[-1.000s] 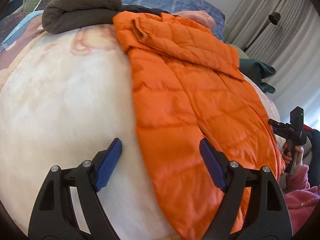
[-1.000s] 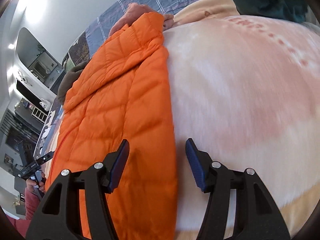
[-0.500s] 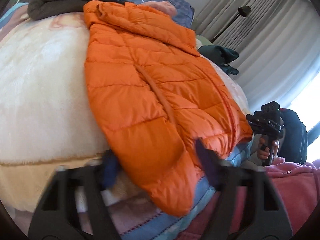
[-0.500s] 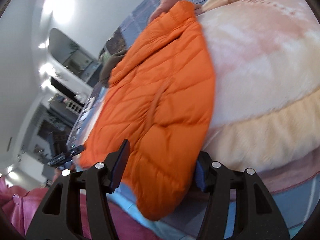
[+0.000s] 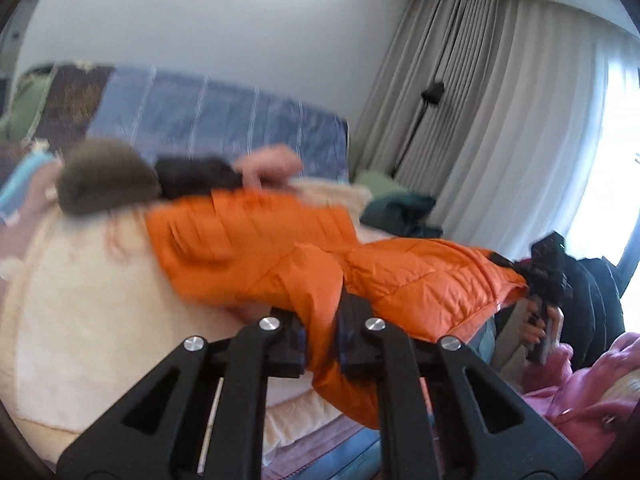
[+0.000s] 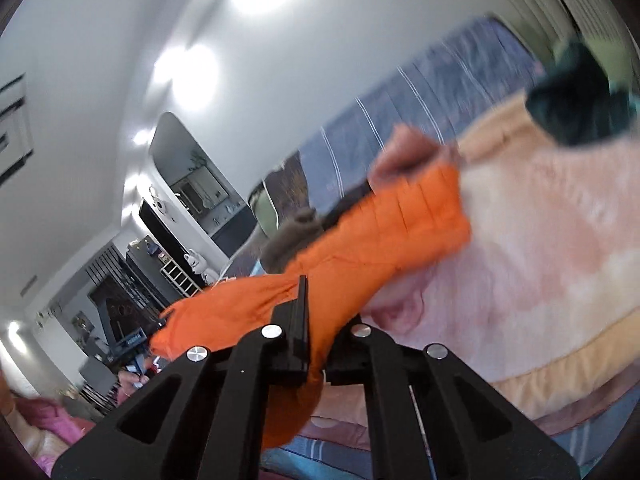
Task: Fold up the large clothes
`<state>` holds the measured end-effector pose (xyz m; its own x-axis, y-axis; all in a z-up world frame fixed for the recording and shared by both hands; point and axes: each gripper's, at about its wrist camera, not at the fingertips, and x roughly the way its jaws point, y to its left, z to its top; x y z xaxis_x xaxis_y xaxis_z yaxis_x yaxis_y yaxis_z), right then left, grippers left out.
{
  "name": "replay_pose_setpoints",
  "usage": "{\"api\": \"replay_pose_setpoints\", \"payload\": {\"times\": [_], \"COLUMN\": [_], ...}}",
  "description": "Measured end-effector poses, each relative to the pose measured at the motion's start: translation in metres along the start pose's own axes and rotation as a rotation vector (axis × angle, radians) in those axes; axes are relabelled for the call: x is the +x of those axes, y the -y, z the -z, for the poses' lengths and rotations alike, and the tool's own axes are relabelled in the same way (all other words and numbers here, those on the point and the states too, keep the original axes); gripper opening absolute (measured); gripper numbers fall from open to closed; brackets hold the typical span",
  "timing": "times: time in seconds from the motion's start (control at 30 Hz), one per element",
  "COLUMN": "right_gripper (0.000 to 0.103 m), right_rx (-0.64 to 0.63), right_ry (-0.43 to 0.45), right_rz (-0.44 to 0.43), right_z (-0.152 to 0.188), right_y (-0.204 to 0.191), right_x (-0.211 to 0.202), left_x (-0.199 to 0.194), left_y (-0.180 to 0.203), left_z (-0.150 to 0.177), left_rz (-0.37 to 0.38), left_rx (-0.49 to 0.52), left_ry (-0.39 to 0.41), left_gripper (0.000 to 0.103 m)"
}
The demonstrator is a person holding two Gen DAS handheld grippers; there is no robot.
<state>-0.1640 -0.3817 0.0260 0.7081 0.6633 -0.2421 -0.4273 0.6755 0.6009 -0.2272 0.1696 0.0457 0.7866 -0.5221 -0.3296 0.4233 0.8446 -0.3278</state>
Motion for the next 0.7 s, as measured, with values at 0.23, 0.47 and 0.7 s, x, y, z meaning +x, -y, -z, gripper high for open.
{"api": "replay_pose_setpoints", "payload": {"times": [0.23, 0.47, 0.7], "right_gripper": [0.008, 0.008, 0.025], "right_rx": [-0.046, 0.000, 0.075], "right_ry": [0.002, -0.024, -0.087], "right_rz": [0.046, 0.118, 0.264], "right_z": [-0.013, -0.053, -0.083], "right_y": [-0.009, 0.040, 0.103], "right_x": [0.006, 0.091, 0.184], "left_x": [-0.001, 0.071, 0.159], "left_y": [0.006, -0.043, -0.097], "left_z": [-0.009, -0.037, -0.063], "left_rz": [-0.049, -0.131, -0.207], "left_rx": [0.019, -0.002, -0.046], "left_ry": [0.009, -0.059, -0.138], "left_gripper": [0.016, 0.022, 0.026]}}
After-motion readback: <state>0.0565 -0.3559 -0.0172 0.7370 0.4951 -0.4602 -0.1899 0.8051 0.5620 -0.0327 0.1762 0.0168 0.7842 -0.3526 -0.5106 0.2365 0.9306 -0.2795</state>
